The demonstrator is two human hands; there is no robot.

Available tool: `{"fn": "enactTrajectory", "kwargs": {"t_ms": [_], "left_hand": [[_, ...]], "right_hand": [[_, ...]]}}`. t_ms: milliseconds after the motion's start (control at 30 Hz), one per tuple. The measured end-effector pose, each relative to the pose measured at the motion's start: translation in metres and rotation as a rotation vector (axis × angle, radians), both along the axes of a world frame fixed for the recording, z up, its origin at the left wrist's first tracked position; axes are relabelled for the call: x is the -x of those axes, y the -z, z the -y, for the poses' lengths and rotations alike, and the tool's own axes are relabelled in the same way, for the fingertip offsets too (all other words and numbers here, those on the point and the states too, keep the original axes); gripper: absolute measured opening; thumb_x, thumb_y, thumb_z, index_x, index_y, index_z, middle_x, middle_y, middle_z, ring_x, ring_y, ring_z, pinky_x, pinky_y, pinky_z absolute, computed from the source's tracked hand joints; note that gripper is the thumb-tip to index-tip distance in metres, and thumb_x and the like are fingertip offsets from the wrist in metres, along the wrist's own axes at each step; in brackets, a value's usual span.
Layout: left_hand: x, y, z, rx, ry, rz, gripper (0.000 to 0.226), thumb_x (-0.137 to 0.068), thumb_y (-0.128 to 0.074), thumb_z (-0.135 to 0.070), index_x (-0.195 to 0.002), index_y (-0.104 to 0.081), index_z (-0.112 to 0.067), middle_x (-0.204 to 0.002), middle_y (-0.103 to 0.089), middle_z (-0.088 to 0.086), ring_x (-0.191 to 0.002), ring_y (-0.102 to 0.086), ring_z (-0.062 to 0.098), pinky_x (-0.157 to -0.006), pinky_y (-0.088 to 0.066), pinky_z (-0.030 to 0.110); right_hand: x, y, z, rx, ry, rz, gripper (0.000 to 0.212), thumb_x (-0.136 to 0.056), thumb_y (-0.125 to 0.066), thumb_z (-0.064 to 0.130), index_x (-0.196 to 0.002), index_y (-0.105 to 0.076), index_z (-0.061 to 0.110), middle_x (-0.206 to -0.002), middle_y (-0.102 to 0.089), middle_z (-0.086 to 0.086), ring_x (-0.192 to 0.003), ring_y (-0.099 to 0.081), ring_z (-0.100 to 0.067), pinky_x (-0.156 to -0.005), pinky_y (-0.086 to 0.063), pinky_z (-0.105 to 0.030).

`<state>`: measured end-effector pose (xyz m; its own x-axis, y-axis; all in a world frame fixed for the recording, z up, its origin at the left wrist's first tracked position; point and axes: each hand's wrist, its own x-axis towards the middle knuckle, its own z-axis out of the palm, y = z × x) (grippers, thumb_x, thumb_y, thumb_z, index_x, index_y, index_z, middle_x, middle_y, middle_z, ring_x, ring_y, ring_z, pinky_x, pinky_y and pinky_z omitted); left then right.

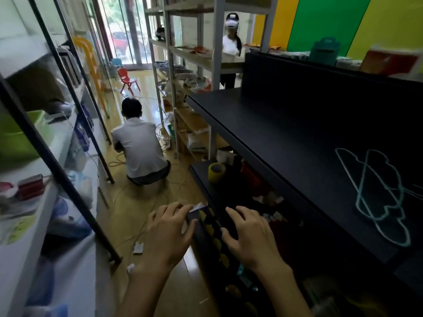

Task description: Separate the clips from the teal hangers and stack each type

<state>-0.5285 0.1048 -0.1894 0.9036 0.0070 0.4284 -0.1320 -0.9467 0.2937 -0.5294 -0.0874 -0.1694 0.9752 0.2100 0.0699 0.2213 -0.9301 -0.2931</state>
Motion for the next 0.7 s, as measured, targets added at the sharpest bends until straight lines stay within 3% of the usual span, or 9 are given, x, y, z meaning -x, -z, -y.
{"fn": "enactTrajectory", "kwargs": {"t_ms": [133,333,500,700], "left_hand": [[-0.046,-0.003,-0.020,0.009,0.021,-0.019,0.035,-0.080,-0.052,-0.044,-0.108,-0.065,-0.028,-0.103,-0.065,-0.008,-0.096,-0.061,0.018,-0.078,-0.047,0.038],[-0.141,-0.011,-0.034,-0.040,0.198,-0.006,0.046,-0.080,-0.038,-0.051,-0.109,-0.066,-0.028,-0.104,-0.067,-0.005,-0.096,-0.062,0.022,-0.074,-0.048,0.040],[-0.213,-0.039,-0.030,-0.070,0.404,0.045,0.046,-0.080,-0.038,-0.048,-0.107,-0.067,-0.027,-0.104,-0.067,-0.004,-0.095,-0.063,0.025,-0.075,-0.048,0.041],[-0.255,-0.061,0.021,-0.071,0.754,0.044,0.041,-0.083,-0.048,-0.048,-0.116,-0.063,-0.027,-0.116,-0.063,-0.003,-0.106,-0.057,0.026,-0.085,-0.045,0.044]], "right_hand": [[-0.041,-0.007,-0.013,-0.001,0.009,0.022,0.057,-0.094,-0.039,0.048,-0.146,-0.026,0.027,-0.146,-0.034,0.001,-0.133,-0.028,-0.017,-0.109,-0.024,-0.032],[-0.103,-0.025,-0.040,0.005,0.089,0.148,0.057,-0.090,-0.040,0.047,-0.143,-0.033,0.025,-0.140,-0.042,-0.001,-0.127,-0.037,-0.020,-0.103,-0.033,-0.034],[-0.135,-0.054,-0.045,-0.009,0.329,0.355,0.054,-0.085,-0.046,0.046,-0.132,-0.050,0.020,-0.124,-0.057,-0.003,-0.114,-0.052,-0.022,-0.095,-0.044,-0.037],[-0.113,-0.064,-0.017,0.045,0.692,0.347,0.053,-0.092,-0.046,0.046,-0.139,-0.042,0.024,-0.134,-0.049,0.001,-0.126,-0.040,-0.017,-0.105,-0.034,-0.034]]}}
